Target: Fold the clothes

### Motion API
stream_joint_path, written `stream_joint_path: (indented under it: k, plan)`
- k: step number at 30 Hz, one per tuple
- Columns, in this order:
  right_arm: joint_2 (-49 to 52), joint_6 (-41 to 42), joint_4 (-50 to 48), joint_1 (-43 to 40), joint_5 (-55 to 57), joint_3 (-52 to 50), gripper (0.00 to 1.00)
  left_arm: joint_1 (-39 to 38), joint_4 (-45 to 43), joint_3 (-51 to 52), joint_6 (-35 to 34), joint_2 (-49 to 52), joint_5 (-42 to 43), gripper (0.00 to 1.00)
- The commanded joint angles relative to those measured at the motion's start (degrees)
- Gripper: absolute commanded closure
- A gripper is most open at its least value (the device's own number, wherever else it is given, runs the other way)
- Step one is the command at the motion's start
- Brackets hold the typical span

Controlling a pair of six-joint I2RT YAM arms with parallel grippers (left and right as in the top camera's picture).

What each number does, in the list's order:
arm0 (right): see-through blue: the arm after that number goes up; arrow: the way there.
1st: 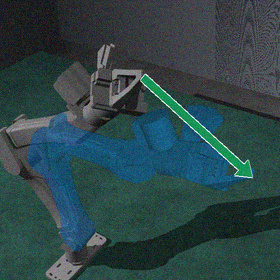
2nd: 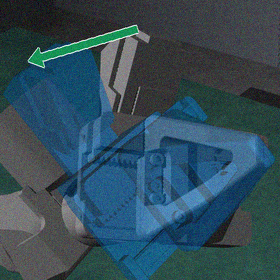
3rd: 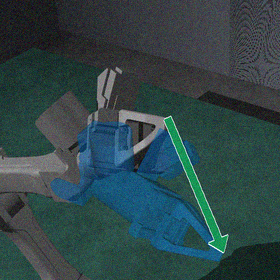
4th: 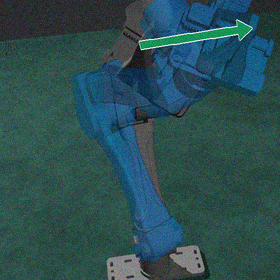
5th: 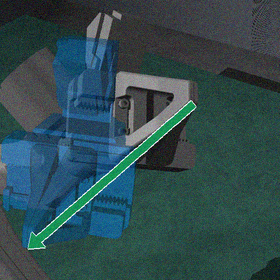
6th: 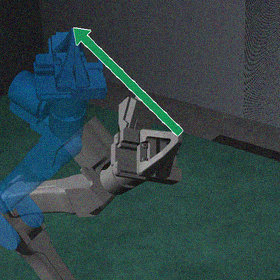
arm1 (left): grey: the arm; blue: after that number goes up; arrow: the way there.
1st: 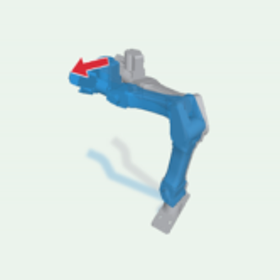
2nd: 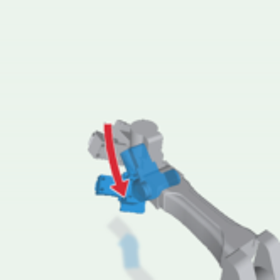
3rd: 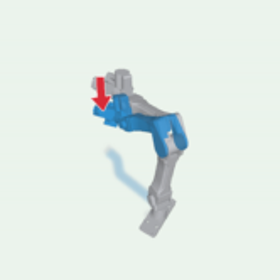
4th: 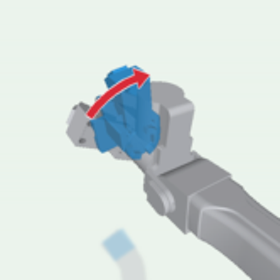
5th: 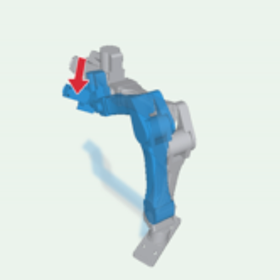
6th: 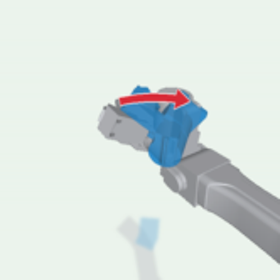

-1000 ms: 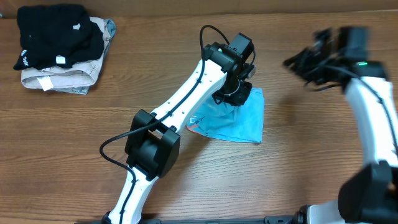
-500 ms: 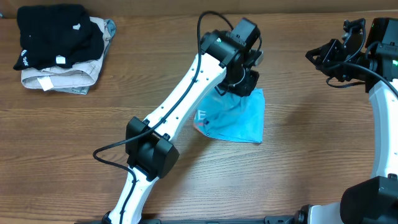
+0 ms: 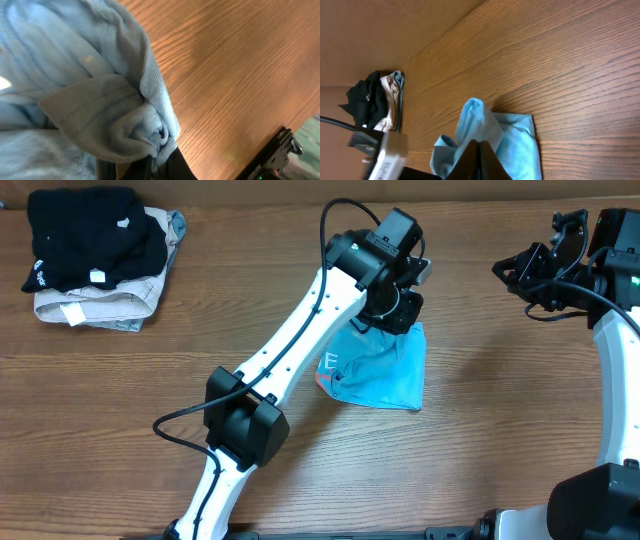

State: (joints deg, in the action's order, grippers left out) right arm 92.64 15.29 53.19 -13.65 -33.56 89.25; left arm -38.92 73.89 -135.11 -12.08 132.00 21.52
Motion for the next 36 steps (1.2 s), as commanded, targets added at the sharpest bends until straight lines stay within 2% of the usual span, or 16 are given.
stream_joint_path:
  k: [1,2,5,7,9,11,16,20,25,30,36]
  plan:
    - [0.0,-0.5,0.0,-0.4,0.5,0.1,0.96,-2.2,-0.7,1.0,0.3,1.9,2.7,0.95]
    - [0.0,-0.5,0.0,-0.4,0.5,0.1,0.96,-2.5,-0.8,1.0,0.3,2.2,2.7,0.89]
    - [0.0,-0.5,0.1,-0.8,0.4,0.1,0.96,-3.7,-1.2,1.0,0.3,2.6,2.6,0.45]
    - [0.0,-0.5,0.2,-1.2,0.4,0.1,0.96,-4.0,-1.5,1.0,1.6,2.6,2.2,0.24]
    - [0.0,-0.5,0.4,-1.7,0.4,0.1,0.96,-3.9,-2.3,1.0,2.0,2.6,1.9,0.11]
    - [0.0,-0.5,0.5,-2.2,0.4,0.1,0.96,-2.8,-3.0,0.9,1.5,2.6,1.9,0.02]
    - [0.0,-0.7,1.3,-3.5,0.4,0.1,0.96,2.6,-1.6,-3.7,0.2,2.2,4.4,0.0]
    - [0.0,-3.6,3.1,-3.7,0.2,0.1,0.95,8.7,2.4,-12.3,0.2,2.0,6.2,0.0]
    - [0.2,-10.5,7.7,0.0,0.2,0.1,0.73,17.2,7.6,-23.3,0.3,2.0,6.2,0.0]
    - [2.0,-17.3,11.6,8.1,1.0,-0.3,0.39,25.1,9.9,-26.1,0.3,2.0,6.2,0.0]
    - [5.7,-17.4,11.1,18.9,6.0,-3.2,0.34,30.0,13.9,-25.1,4.9,2.0,5.4,0.0]
